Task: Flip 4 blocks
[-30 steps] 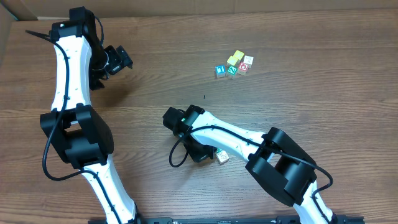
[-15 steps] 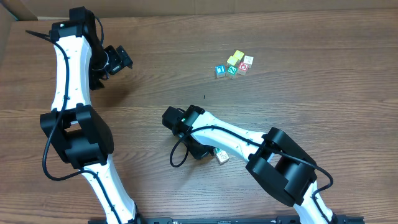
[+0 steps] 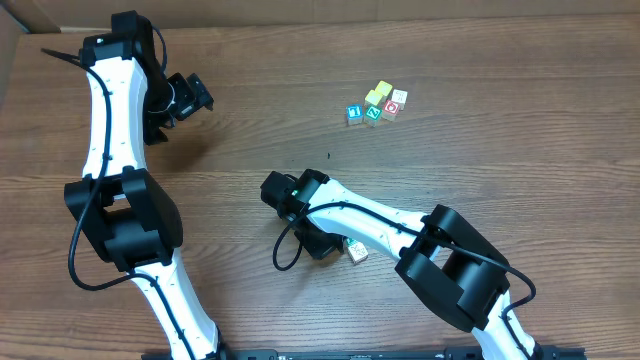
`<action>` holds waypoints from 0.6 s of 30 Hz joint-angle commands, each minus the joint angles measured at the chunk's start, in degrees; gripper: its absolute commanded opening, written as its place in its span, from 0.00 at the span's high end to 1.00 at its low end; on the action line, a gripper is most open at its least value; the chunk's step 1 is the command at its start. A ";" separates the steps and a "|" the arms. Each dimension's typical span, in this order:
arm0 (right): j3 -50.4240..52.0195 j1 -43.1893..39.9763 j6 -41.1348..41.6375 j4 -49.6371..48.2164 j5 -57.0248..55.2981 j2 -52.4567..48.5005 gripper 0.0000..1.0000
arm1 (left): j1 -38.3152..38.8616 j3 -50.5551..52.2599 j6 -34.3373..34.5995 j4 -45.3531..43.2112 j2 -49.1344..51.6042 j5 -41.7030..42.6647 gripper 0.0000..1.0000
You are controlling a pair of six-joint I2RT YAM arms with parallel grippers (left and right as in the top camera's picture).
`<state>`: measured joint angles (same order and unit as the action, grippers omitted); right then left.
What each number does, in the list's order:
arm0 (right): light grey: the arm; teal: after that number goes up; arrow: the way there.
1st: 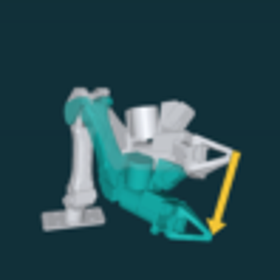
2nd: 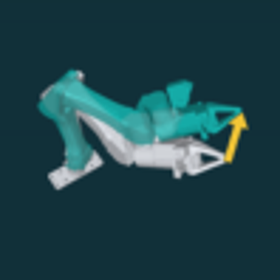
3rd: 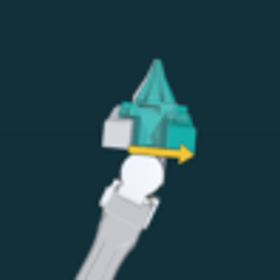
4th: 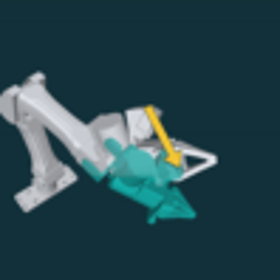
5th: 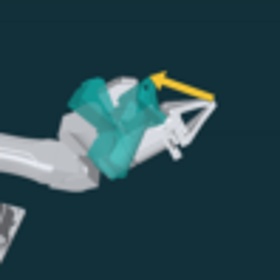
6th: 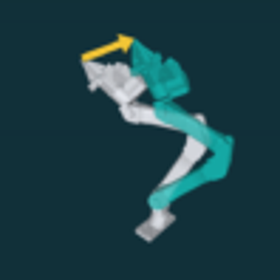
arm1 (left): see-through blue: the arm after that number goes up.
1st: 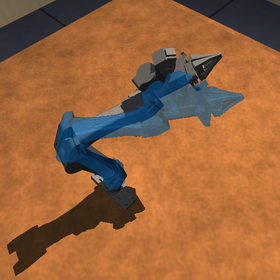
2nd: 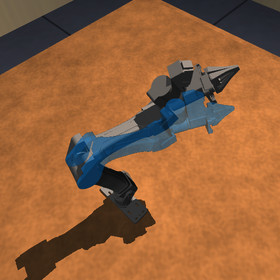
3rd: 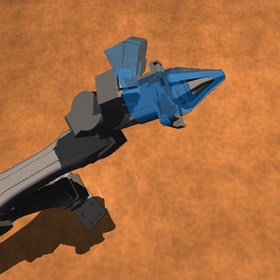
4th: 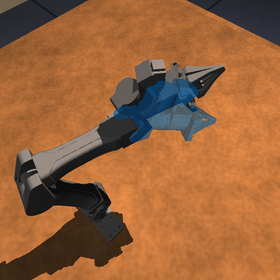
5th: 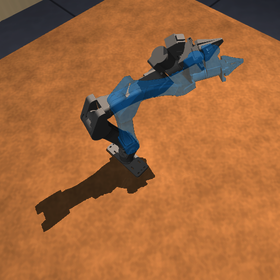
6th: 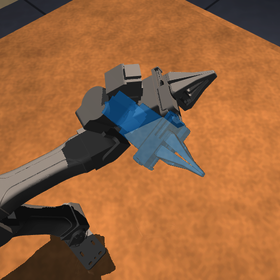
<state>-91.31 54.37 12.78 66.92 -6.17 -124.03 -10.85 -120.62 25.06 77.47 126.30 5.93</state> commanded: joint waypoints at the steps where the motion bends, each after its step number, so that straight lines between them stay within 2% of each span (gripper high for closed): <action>1: -0.74 -0.11 -0.87 0.04 1.95 1.77 0.96 | 0.44 0.20 -0.44 -0.20 -0.52 -0.15 0.00; 10: -0.72 -0.11 -0.87 3.04 -3.54 1.77 0.96 | 0.44 0.20 -0.44 -0.20 -0.52 -0.15 0.00; 18: -0.72 -0.11 -0.85 0.94 -5.29 1.77 0.96 | 0.44 0.20 -0.44 -0.20 -0.52 -0.15 0.00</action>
<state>-91.31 54.37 11.94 68.53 -10.94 -124.03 -10.85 -120.62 25.06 77.47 126.30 5.93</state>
